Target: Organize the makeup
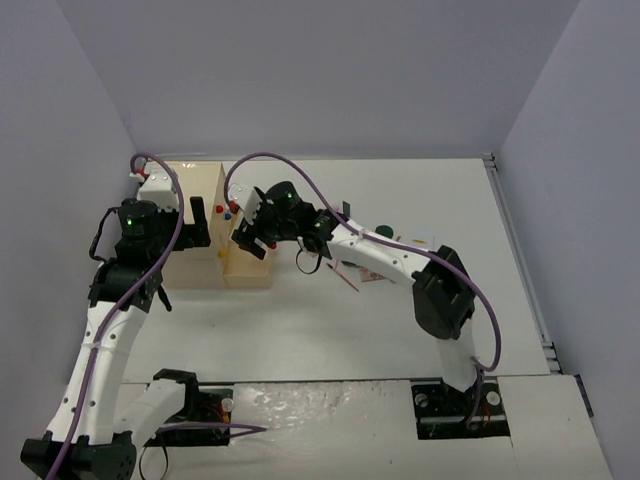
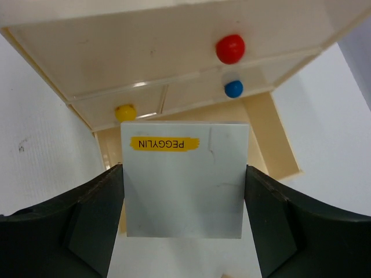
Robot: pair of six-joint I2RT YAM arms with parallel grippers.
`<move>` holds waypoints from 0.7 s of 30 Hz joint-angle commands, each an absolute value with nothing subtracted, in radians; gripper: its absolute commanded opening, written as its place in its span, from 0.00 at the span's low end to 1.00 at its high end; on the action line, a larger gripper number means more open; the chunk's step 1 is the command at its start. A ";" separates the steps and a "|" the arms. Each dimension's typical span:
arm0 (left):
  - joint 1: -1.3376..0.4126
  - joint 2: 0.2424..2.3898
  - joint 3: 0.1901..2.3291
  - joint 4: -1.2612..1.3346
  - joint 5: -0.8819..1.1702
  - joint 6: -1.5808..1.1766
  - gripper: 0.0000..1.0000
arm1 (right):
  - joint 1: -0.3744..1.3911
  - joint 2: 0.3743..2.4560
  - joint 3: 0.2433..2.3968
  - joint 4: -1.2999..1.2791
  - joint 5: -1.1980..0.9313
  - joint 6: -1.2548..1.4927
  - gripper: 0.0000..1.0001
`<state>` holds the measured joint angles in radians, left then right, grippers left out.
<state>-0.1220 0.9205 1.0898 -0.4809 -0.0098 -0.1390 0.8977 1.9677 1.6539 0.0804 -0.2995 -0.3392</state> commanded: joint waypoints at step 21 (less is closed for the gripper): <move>-0.095 0.916 1.104 -0.394 -0.025 -0.160 0.97 | 0.837 2.038 1.680 0.226 -0.375 -0.347 0.99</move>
